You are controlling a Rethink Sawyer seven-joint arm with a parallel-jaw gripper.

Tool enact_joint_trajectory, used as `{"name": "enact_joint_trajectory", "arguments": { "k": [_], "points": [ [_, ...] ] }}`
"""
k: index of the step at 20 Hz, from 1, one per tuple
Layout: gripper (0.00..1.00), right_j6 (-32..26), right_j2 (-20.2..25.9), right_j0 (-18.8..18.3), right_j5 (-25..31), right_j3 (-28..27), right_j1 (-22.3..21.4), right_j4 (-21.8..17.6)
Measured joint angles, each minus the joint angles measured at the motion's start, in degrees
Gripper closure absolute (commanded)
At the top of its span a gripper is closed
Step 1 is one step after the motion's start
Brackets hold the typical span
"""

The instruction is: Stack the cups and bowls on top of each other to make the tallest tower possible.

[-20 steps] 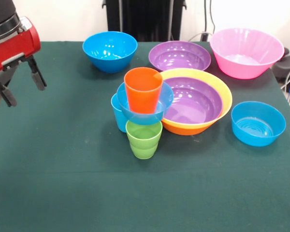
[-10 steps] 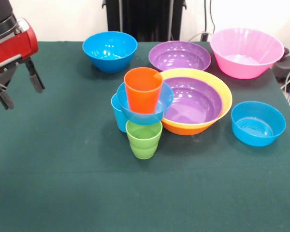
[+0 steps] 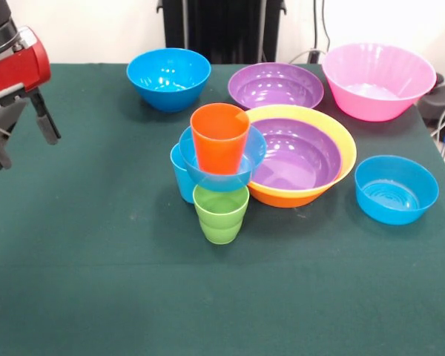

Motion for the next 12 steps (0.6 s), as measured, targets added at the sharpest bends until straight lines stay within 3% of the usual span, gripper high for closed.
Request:
{"name": "enact_joint_trajectory", "arguments": {
  "k": [12],
  "points": [
    [0.00,0.0,0.0,0.1,0.0,-0.5,0.3,0.0]
  ]
}}
